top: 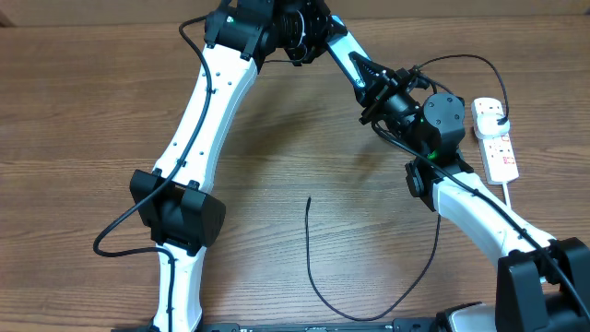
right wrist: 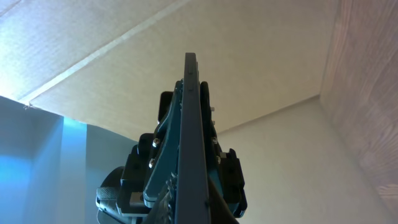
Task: Plug charger to phone and switch on socket
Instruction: 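Grip the phone's top edge with the left gripper while right holds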
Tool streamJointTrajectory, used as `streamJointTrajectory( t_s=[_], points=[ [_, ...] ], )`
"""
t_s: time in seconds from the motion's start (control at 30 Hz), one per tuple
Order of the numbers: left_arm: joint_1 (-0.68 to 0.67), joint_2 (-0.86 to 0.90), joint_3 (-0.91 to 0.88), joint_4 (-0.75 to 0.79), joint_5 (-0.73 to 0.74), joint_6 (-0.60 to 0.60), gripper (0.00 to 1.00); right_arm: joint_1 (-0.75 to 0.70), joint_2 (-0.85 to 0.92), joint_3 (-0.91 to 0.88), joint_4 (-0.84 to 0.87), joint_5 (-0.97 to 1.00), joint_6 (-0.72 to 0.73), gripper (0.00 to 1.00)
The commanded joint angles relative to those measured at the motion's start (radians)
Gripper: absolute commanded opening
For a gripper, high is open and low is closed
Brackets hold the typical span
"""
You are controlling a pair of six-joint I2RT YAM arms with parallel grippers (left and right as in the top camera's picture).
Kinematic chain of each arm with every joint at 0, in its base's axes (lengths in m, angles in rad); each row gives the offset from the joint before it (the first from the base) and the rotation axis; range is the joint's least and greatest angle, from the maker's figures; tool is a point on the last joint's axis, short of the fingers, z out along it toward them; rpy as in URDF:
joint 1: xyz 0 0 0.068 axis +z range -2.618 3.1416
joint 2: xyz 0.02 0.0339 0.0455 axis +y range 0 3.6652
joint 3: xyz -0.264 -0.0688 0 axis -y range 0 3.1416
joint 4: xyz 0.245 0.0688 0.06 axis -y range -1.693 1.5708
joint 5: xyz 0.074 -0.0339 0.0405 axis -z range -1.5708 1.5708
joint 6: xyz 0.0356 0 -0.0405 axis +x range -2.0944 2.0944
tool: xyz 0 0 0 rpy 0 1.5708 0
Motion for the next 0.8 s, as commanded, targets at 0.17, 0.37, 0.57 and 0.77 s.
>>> streamJointTrajectory(
  t_s=[0.17, 0.37, 0.57, 0.77],
  points=[
    [0.005, -0.009, 0.010, 0.035, 0.011, 0.030, 0.11, 0.001, -0.012, 0.023, 0.028, -0.020, 0.138, 0.04],
    [0.005, -0.009, 0.010, 0.035, 0.011, 0.031, 0.09, 0.001, -0.012, 0.023, 0.028, -0.020, 0.138, 0.04],
    [0.005, -0.009, 0.010, 0.077, 0.037, 0.064, 0.17, 0.001, -0.012, 0.023, 0.027, -0.020, 0.138, 0.04],
    [0.005, -0.008, 0.010, 0.078, 0.038, 0.064, 0.18, 0.001, -0.012, 0.023, 0.027, -0.020, 0.138, 0.04]
  ],
)
